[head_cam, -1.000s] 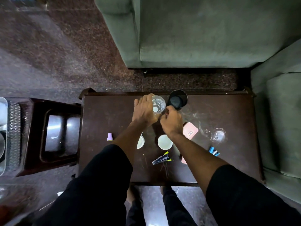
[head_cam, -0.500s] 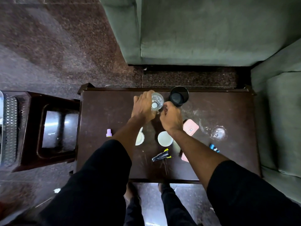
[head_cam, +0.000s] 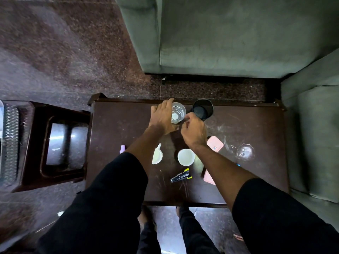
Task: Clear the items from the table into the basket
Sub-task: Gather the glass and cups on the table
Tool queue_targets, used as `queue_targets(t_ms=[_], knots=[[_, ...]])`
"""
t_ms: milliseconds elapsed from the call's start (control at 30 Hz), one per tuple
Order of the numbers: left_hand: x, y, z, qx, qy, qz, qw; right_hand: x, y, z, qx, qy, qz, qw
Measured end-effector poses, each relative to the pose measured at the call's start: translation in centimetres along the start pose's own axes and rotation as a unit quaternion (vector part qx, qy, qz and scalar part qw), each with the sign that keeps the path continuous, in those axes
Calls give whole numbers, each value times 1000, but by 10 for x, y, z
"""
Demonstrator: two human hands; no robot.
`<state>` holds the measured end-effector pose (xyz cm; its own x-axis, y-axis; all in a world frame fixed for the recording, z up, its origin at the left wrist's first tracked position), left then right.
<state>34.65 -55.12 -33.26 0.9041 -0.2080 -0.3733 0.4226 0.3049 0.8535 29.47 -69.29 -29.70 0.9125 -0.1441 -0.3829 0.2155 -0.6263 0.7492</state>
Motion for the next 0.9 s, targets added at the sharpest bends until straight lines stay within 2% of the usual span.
queue_targets(t_ms=[200, 400, 700, 900], knots=[[-29, 21, 0, 11, 25, -38, 999, -14, 22, -14, -1, 3, 15, 1000], [-106, 67, 1, -20, 62, 1, 998, -51, 39, -45, 7, 25, -13, 1000], [-200, 138, -33, -99, 121, 35, 987, -106, 24, -154, -26, 78, -78, 993], [-247, 192, -115, -134, 142, 65, 979, -147, -20, -244, -50, 110, -127, 985]])
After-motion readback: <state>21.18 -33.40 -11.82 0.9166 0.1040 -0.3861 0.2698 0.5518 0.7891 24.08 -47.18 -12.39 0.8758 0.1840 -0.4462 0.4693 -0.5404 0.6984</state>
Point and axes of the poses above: each hand's wrist, its own x-axis towards the middle knuckle, its own y-axis out of the back of the hand, z = x × y, the point moved 10 cm from there along x, towards the middle knuckle, and after that the axes turned 5 degrees about -z, right-handed, at the moved point
